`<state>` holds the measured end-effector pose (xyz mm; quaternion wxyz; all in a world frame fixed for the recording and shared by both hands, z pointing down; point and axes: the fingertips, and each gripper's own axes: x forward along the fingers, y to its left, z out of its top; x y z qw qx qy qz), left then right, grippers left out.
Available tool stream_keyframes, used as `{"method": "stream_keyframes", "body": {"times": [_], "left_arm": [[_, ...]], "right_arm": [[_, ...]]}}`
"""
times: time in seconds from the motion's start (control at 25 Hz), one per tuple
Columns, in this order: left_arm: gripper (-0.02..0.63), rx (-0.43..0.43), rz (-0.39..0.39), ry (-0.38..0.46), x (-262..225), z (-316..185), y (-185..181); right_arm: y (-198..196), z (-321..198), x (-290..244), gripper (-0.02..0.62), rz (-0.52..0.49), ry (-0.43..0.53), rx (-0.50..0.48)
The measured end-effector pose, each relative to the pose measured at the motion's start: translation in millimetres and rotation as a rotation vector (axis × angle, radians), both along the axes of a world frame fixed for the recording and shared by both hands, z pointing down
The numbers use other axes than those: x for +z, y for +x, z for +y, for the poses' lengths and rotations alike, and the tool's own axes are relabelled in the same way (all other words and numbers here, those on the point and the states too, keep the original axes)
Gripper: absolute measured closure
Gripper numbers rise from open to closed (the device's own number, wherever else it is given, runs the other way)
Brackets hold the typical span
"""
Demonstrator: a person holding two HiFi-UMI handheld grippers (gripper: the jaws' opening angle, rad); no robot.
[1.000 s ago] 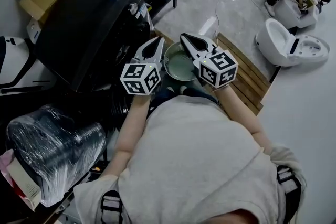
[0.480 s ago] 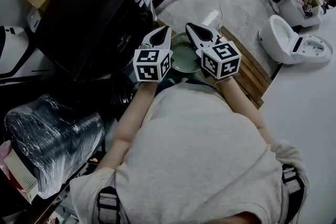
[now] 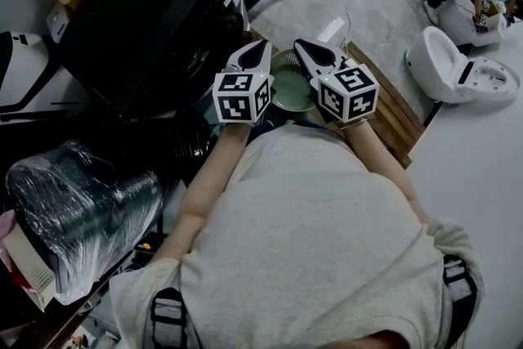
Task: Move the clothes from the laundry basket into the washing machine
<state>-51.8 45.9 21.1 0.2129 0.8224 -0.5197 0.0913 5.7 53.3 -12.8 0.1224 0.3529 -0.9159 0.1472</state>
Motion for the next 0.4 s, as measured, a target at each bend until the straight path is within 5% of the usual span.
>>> {"method": "stream_keyframes", "body": {"times": [0.4], "left_arm": [[0.597, 0.016, 0.005, -0.028, 6.3, 8.6, 6.5]], "right_arm": [[2.8, 6.1, 4.7, 0.586, 0.008, 0.004, 0.014]]}}
